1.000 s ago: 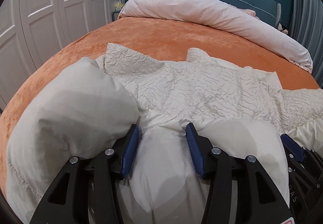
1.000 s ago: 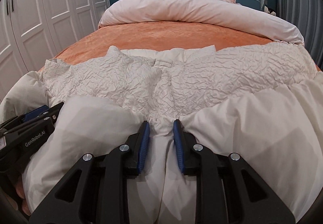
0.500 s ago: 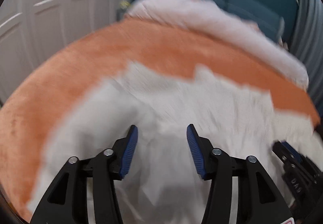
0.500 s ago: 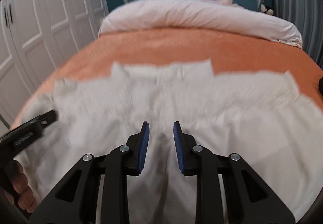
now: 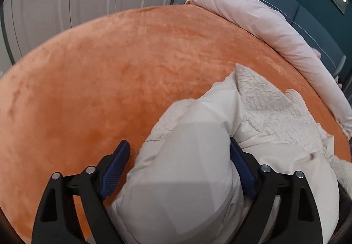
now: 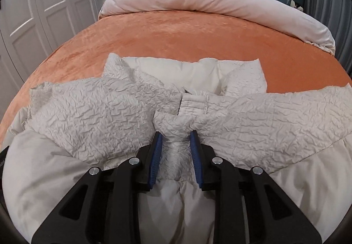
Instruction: Fold large clothes
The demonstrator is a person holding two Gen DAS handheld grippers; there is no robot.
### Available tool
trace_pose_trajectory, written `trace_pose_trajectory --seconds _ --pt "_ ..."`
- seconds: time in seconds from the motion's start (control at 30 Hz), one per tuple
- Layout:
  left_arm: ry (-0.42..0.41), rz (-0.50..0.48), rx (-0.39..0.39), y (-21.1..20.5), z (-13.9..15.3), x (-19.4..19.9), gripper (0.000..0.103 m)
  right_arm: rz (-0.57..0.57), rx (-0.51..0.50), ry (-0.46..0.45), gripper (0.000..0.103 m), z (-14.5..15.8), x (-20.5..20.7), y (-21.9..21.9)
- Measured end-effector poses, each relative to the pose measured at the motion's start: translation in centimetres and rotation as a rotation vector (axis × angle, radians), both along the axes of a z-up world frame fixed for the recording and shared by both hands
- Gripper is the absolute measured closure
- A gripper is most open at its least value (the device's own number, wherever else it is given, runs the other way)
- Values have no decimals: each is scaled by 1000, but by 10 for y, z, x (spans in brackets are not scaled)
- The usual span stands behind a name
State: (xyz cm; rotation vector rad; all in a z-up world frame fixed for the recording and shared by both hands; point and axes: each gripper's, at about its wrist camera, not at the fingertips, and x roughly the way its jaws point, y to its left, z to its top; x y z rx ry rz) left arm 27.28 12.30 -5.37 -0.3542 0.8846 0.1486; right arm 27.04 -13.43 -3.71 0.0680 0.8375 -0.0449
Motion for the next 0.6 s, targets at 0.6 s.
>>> trace_pose_trajectory --seconds 0.6 --pt "25 -21 105 -4 17 -18 14 -27 147 -109 75 56 -81 -8"
